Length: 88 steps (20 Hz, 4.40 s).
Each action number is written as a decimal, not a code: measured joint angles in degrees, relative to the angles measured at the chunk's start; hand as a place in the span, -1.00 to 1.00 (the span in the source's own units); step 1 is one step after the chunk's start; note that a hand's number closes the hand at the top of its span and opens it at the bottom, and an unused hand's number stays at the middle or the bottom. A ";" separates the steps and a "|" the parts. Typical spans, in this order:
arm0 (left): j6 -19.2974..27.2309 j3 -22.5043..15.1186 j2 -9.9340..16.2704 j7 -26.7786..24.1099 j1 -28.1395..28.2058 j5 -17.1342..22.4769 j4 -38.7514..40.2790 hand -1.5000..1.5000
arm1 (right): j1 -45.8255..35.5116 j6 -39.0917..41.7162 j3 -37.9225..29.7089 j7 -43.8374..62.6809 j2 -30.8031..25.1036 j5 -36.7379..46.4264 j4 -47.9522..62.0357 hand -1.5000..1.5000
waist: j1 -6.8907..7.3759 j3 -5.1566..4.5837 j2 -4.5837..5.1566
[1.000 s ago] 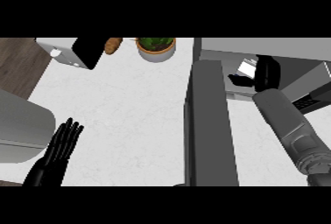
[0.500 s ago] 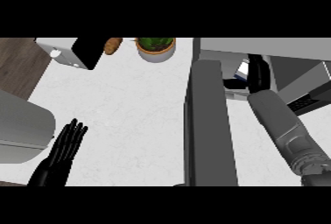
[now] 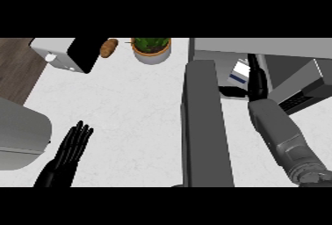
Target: Pick up the milk, place it into the microwave and close the microwave
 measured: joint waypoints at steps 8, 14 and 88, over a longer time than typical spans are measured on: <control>0.64 -1.19 -0.87 1.12 -0.32 -1.28 -0.65 -1.00 | 5.91 6.26 -3.76 -6.60 0.92 -3.86 -0.41 -1.00 | -1.62 -0.07 -0.77; 1.59 -2.91 -2.22 3.22 -0.98 -2.59 -1.23 -1.00 | 10.82 12.88 -5.00 -11.53 1.73 -5.57 -0.81 -1.00 | -2.68 -0.11 -1.20; 40.28 -42.57 -10.65 1.92 -53.88 14.39 41.11 -1.00 | 70.74 60.61 4.86 11.34 -4.09 -35.36 -95.34 -1.00 | -19.47 -0.87 0.76</control>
